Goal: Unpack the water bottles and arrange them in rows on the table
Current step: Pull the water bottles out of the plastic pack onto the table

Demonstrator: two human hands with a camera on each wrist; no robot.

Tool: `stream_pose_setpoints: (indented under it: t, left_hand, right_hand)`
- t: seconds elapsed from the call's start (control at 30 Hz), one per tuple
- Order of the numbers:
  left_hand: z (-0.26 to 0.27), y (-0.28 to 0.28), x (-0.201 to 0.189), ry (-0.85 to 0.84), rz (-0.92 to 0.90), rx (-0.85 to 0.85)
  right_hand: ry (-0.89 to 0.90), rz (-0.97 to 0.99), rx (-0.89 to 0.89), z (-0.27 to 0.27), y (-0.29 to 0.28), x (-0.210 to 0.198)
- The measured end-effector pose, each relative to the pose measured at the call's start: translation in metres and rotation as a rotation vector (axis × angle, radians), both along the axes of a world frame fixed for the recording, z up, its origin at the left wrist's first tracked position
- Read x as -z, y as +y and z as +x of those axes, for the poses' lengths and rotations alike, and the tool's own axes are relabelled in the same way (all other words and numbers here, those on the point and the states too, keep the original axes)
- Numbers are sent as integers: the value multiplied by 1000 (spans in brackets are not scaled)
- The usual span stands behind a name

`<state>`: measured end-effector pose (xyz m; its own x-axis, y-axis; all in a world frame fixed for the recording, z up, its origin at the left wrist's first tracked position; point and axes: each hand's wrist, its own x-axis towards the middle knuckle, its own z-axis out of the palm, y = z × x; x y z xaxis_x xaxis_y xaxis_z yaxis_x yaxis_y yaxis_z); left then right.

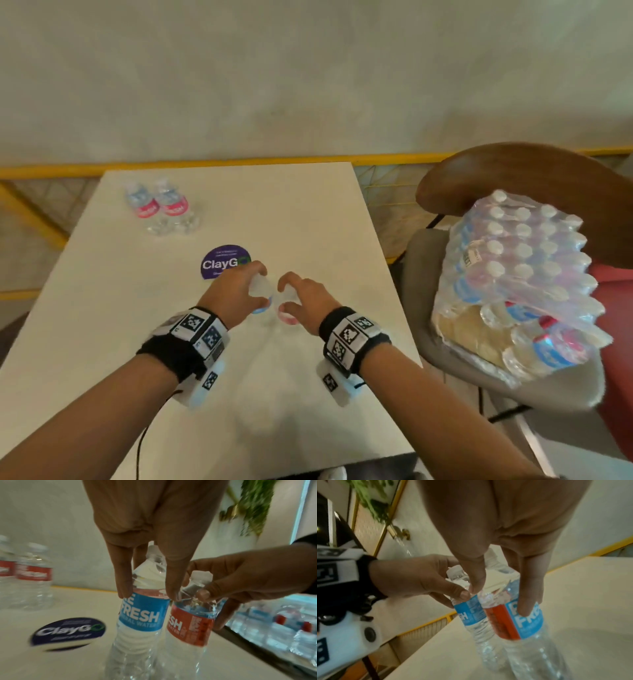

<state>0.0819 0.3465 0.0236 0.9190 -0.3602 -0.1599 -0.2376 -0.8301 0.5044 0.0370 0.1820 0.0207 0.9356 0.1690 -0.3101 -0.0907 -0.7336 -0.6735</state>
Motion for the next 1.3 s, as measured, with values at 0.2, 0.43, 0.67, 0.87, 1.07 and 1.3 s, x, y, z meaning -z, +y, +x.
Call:
stream_pose_setpoints:
  t: [0.2,0.43,0.67,0.87,1.07,1.3]
  left_hand:
    - [11,28,21,46,93,-59]
    - [-19,-13,-14,-502,5,61]
    - [-84,-206,-25,-208,-215,672]
    - [-104,-352,20,66,-90,800]
    - [-99,-409,49,-23,-54,741]
    - [-82,-419,46,-29,-21,842]
  right_hand:
    - [87,-81,-75,27,27,6]
    - [-14,22,452,-25,-84,-8]
    - [-105,-93,1279,-140,-249,16]
    - [-187,-283,1550,-160,-278,30]
    - [-96,-338,1489,-153,-280,34]
    - [-231,-204,1409,-160,-306,25]
